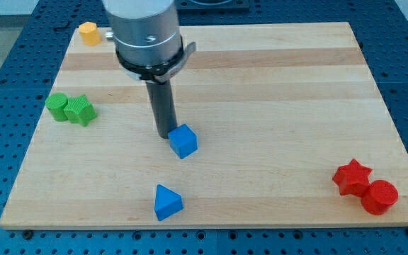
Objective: Move the blue cube to the top center
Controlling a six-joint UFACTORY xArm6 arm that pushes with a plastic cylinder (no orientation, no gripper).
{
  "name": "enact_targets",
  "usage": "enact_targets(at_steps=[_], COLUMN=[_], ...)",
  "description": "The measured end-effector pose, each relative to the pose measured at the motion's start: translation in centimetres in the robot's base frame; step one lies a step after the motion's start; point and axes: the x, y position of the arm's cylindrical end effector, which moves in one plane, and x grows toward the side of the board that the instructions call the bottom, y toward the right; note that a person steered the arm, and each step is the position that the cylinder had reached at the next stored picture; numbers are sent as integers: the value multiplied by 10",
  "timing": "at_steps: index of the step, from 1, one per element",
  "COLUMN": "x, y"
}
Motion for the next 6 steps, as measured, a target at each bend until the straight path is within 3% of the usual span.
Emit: enact_targets(at_steps=[2, 3, 6], x=[21, 48, 55], y=[-83, -82, 14])
